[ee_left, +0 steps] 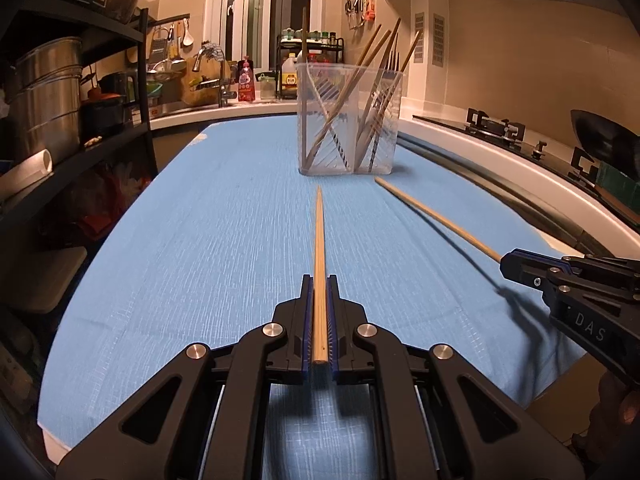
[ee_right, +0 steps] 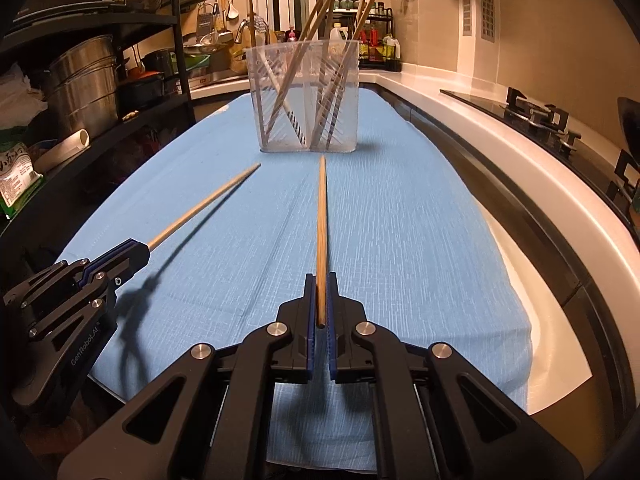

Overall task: Organize utensils
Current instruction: 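Lift and carry the chopstick to the container with the left tool while the right tool carries its chopstick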

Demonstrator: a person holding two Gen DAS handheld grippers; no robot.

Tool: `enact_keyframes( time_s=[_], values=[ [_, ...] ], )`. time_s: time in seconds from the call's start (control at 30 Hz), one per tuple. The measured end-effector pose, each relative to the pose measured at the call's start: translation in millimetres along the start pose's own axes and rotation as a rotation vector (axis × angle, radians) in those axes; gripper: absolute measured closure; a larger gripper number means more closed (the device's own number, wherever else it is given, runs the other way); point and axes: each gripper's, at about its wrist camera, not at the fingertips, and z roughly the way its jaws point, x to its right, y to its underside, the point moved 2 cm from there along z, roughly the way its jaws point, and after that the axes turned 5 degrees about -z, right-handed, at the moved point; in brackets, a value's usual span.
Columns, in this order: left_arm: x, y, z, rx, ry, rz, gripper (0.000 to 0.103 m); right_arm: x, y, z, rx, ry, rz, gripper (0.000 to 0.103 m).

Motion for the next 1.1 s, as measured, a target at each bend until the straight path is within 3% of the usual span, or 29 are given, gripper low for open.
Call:
enact_keyframes(
  time_s=[0.7,1.1],
  values=[
    [6,-56,-60,0.159,0.025,-0.006,0.097,8,-54,-82,0.195,0.023,-0.041,0.098],
    [-5,-125,-78,0.230,0.070,-0.055,0.097,9,-117,-108,0.308,0.015,-0.042,0.098]
  ],
)
